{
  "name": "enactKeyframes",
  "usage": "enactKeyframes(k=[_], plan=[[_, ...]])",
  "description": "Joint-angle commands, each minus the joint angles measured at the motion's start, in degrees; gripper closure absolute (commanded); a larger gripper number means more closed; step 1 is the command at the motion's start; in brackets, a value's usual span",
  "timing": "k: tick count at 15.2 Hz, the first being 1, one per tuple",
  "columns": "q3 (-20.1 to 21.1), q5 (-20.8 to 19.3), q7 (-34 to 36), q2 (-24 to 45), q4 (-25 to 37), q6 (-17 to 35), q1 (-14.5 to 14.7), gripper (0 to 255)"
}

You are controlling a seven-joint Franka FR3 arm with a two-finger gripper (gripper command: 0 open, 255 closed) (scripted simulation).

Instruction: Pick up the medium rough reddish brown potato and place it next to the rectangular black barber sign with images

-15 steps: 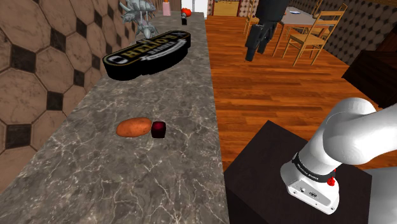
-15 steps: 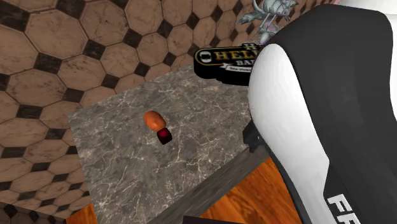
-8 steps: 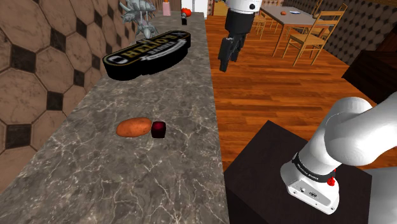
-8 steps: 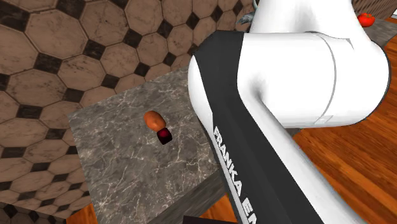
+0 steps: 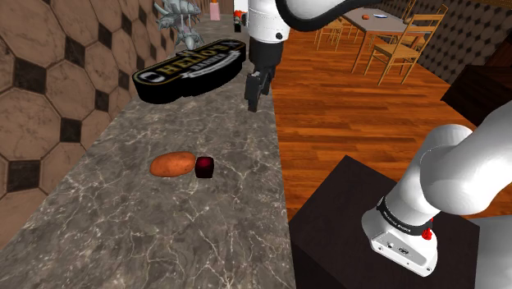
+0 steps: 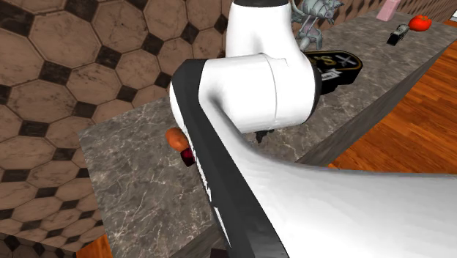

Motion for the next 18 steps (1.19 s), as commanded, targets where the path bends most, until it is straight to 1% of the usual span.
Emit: enactKeyframes(k=[1,5,10,17,18], plan=[[1.5,-0.6,0.1,3.7,2.4,1.6,0.8,0],[4.1,-2.4,0.2,10.5,6.4,4.6,2.4,0],[7.2,-5.8,0.9,19.1,12.3,7.4,4.7,0],[10.2,-12.2,2.1,31.6,22.2,9.4,9.2,0],[10.2,-12.4,2.1,32.0,22.5,9.4,9.4,0]])
